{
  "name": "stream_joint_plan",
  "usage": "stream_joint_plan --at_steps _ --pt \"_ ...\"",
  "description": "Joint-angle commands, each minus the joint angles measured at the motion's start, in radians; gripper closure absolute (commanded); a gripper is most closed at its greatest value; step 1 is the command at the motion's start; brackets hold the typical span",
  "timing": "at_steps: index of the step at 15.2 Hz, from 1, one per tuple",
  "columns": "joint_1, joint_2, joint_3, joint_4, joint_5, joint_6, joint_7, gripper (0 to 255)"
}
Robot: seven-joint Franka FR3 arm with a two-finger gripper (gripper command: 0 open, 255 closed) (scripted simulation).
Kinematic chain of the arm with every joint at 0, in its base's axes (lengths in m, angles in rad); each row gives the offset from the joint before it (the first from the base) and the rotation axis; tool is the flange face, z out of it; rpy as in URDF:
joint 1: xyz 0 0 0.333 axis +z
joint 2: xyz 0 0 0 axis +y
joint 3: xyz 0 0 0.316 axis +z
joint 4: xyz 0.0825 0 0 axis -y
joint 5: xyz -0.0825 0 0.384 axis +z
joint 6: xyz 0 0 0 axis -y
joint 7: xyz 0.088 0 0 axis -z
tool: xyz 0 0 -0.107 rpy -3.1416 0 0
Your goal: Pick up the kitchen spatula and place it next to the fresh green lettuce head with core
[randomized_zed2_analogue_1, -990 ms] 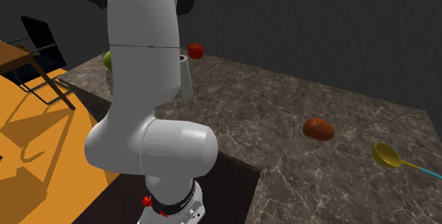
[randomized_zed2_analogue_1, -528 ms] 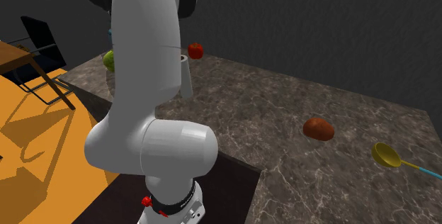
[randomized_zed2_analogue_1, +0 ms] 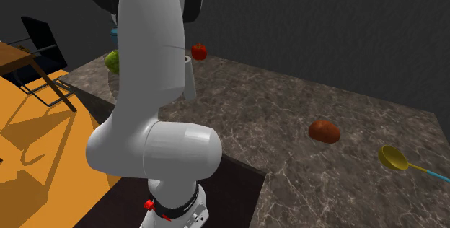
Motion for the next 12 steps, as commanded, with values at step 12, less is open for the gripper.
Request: stream_joint_plan --at_steps 12 --pt "0.021 0.09 -0.03 -0.018 -0.04 0.104 0.02 255"
